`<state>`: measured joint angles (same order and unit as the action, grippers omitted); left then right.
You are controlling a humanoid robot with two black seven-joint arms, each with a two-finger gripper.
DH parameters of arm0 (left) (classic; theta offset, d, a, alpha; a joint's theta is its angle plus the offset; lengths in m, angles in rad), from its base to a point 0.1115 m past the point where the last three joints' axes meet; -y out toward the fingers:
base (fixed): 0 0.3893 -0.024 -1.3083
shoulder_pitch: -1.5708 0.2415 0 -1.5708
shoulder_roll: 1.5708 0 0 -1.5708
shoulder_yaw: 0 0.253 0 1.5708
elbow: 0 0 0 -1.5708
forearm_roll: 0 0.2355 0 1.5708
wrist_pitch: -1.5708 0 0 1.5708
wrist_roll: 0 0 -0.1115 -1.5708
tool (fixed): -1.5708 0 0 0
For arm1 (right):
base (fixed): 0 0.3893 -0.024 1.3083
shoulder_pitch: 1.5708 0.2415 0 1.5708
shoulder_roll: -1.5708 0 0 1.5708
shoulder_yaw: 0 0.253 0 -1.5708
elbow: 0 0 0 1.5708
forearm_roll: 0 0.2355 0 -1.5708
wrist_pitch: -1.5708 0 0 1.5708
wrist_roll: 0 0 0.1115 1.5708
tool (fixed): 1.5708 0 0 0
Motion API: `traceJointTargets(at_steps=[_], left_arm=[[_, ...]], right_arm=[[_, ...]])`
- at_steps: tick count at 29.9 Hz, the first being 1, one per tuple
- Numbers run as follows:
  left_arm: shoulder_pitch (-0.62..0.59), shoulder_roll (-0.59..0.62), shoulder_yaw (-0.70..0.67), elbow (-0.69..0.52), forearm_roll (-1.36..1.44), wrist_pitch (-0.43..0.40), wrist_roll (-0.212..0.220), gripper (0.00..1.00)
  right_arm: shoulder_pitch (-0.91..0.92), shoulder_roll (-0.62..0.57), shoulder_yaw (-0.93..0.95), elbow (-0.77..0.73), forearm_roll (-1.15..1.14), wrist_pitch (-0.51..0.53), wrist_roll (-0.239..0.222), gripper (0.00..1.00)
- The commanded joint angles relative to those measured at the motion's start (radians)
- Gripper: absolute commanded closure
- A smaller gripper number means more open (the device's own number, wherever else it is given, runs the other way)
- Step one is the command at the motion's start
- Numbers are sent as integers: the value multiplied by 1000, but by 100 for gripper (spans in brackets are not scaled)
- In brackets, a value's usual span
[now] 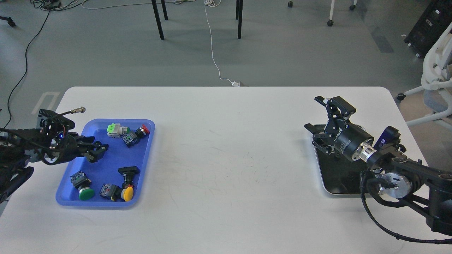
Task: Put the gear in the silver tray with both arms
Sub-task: 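Lower the left gripper into the blue tray and grasp another black gear, then lift the second gear and carry it toward the table center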
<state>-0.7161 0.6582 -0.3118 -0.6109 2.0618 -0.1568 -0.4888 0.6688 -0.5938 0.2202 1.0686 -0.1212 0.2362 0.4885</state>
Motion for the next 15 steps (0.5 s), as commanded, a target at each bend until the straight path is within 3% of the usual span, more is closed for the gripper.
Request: traceJointTargets(at_steps=[1,2,9,15], left_arm=[[0,0,0,0,0,11,0,85],[-2,0,0,0,0,13,0,89],[-17,11,-1,-19,4,43,0,89],[-92,124,-3,-206,4,39,0,89]], right_arm=[[0,0,-1,1,0,0,0,3],[-1,0,-1,1,0,0,0,3],[0,-4,1,1,0,0,0,3],[0,-7,4,1,0,0,0,3]])
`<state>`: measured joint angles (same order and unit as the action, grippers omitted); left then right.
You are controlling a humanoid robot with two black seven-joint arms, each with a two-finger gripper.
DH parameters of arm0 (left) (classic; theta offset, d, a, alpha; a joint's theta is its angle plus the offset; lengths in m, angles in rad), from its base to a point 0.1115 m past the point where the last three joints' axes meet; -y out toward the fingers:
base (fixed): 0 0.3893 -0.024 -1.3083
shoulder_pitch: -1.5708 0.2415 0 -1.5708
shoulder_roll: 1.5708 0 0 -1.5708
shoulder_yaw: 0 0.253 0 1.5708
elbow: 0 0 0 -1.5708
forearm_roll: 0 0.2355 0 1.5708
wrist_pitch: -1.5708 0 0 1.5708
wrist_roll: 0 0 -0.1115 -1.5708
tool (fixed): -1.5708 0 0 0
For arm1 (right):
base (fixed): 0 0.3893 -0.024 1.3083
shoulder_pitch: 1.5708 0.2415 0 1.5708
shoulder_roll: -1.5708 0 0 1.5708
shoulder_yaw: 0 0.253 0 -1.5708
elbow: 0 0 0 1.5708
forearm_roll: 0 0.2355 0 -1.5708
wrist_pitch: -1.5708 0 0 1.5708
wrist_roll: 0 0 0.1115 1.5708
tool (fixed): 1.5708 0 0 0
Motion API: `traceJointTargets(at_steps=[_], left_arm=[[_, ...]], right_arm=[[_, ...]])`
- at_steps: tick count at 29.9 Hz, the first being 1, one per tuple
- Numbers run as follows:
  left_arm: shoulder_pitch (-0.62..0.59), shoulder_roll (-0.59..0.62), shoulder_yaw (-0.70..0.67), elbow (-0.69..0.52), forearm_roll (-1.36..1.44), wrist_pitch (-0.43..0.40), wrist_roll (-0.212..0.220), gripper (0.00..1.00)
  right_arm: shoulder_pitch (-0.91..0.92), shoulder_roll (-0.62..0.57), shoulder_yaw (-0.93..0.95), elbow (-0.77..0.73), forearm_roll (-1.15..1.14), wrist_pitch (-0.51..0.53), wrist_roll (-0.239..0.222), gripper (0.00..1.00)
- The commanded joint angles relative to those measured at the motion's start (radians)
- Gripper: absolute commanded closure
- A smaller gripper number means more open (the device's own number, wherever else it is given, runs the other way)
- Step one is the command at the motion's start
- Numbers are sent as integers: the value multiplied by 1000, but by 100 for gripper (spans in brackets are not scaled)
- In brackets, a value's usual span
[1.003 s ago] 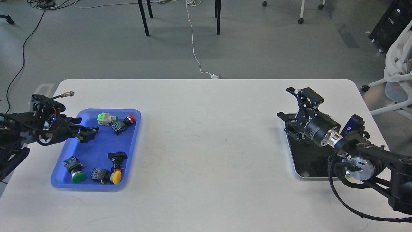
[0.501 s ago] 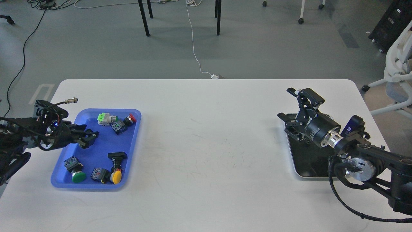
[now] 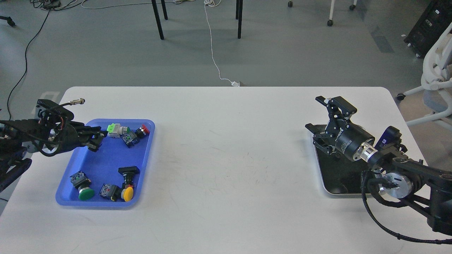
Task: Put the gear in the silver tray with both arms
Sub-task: 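Lift the second gear and carry it toward the table center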
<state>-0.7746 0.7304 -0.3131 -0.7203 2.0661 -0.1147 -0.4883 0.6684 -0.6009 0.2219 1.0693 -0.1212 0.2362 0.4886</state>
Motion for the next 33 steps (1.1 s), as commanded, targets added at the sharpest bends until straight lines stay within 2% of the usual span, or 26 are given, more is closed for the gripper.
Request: traceJointTargets(at_steps=[1,6,10,14,18,24,33], left_arm=[[-55,73,-1,-147,0,-6,0,89],[-118,121,-1,-367,25,-58,0,88],[-181,48,-1,-435,116,-131,0,89],[-238,-113,11,-433,116,-183,0,89],[-294,-259,83,-398,116,-244,0,88],[-325,-466,173,-318,116,-255,0,88],[-325,-690,270,-176,116,-276,0,88]], right_arm=[[0,0,4,0,0,0,0,3],[0,-5,7,0,0,-5,0,3],[-1,-5,20,-12,3,-9,0,3],[-12,-7,27,-43,18,-5,0,3],[-41,-10,65,-63,61,3,0,3],[-79,-14,120,-63,115,3,0,3],[-96,-20,129,-61,117,5,0,3]])
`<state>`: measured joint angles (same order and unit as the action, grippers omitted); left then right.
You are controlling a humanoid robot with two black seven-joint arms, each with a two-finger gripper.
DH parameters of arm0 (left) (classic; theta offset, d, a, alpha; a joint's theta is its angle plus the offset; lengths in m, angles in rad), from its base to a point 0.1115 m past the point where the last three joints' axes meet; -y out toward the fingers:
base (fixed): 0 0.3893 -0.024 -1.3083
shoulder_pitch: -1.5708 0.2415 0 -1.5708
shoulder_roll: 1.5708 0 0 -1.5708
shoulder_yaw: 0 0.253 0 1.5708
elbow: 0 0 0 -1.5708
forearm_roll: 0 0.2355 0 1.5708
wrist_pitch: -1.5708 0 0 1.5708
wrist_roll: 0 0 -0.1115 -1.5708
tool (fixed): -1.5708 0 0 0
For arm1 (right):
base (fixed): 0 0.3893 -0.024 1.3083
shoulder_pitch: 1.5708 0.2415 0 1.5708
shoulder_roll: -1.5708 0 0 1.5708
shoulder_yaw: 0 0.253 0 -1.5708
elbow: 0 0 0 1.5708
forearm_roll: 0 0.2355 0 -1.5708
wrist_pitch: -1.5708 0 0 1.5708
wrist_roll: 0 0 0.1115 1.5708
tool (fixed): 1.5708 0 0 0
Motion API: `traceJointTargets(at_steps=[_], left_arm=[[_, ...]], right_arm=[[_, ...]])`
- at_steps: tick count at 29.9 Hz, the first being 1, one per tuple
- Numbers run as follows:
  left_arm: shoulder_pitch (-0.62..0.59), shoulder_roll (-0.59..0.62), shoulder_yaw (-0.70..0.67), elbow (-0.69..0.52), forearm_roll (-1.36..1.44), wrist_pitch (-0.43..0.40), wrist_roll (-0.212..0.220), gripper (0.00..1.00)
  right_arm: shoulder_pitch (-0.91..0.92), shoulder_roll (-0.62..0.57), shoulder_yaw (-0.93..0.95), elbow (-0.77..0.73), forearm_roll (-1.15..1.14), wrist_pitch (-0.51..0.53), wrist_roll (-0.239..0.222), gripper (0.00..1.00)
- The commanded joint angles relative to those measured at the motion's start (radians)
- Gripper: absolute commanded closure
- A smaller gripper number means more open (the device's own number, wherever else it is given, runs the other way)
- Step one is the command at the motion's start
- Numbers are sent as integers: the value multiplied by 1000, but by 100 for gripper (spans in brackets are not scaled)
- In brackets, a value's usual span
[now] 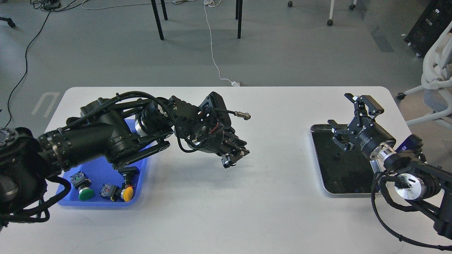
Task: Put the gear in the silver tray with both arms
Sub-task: 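Lift the second gear and carry it toward the table center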
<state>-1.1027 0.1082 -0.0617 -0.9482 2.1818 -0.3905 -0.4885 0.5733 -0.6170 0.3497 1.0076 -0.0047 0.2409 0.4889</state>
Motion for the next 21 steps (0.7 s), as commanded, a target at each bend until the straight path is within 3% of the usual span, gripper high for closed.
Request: traceJointTargets(at_steps=[1,21], left_arm=[[6,-85,29,71,0,-1,0,88],[32,-108,69,85,0,-1,0,87]], right_arm=[[-1,-10,2,0,0,0,0,3],[-1,-13,-8,-1,-3,1,0,3]])
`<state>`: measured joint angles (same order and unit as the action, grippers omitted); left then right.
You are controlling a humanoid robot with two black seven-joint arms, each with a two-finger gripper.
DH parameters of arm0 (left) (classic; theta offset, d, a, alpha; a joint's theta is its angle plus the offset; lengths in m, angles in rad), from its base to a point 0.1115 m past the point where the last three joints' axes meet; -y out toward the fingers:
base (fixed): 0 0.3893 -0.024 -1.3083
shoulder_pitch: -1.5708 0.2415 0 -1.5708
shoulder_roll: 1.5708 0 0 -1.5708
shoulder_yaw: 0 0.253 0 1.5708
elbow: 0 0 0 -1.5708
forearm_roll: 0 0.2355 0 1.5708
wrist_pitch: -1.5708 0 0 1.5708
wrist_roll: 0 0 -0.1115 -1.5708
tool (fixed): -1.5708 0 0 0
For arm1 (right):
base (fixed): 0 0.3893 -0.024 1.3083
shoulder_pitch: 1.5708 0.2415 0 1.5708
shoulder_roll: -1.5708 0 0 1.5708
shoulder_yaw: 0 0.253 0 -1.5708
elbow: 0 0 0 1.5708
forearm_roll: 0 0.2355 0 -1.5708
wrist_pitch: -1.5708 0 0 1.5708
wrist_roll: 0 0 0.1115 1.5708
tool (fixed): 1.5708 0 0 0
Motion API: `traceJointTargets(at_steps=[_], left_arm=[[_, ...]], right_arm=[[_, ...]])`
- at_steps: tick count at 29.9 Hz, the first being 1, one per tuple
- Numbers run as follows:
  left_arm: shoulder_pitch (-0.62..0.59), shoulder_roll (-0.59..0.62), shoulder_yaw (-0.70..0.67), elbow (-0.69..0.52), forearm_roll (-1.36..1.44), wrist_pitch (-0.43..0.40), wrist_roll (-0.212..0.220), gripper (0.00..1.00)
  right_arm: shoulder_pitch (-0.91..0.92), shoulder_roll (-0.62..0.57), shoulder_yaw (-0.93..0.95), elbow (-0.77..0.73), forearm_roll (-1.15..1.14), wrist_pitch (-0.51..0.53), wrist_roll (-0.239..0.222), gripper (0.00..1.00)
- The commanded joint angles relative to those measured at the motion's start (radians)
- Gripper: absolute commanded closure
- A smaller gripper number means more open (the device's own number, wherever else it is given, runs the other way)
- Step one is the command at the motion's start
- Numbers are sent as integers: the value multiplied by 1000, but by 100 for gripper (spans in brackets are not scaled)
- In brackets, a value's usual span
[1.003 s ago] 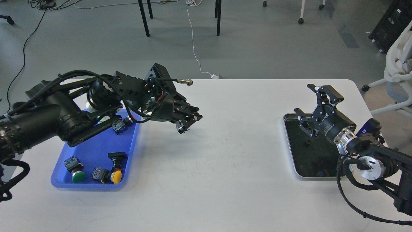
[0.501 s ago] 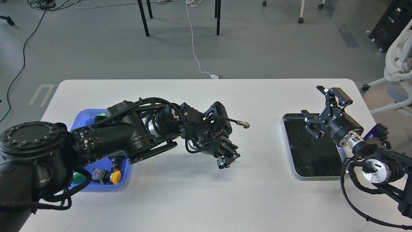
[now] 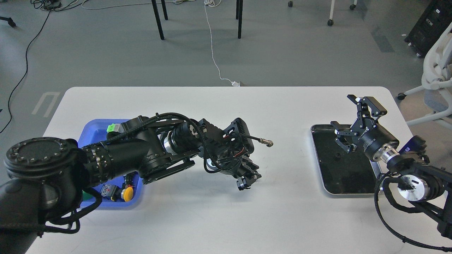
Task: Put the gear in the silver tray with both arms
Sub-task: 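Lift the second gear and carry it toward the table center, then release the gear on the table and retract the left arm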
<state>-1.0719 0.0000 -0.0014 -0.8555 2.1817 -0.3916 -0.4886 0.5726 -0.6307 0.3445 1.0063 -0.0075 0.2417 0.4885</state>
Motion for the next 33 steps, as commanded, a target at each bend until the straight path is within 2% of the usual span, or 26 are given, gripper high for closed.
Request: traceJointTargets(at_steps=[1,12,17,21,22,28,33], left_arm=[[1,0,14,-13,0,0,0,87],[15,0,20,-23,0,0,0,84],[17,0,21,-22,0,0,0,68],[17,0,20,-22,0,5,0,36],[15,0,18,-22,0,7,0,31],[10,6,11,-42,0,34,0,17],[4,138,-55,-128,-84,48,0,14]], right_arm=[[0,0,-2,0,0,1,0,3],[1,0,-4,2,0,1,0,3],[1,0,-4,2,-2,1,0,3],[1,0,-2,2,-2,1,0,3],[1,0,-2,2,-2,1,0,3],[1,-1,-1,3,-2,1,0,3],[1,-1,1,6,-2,1,0,3]])
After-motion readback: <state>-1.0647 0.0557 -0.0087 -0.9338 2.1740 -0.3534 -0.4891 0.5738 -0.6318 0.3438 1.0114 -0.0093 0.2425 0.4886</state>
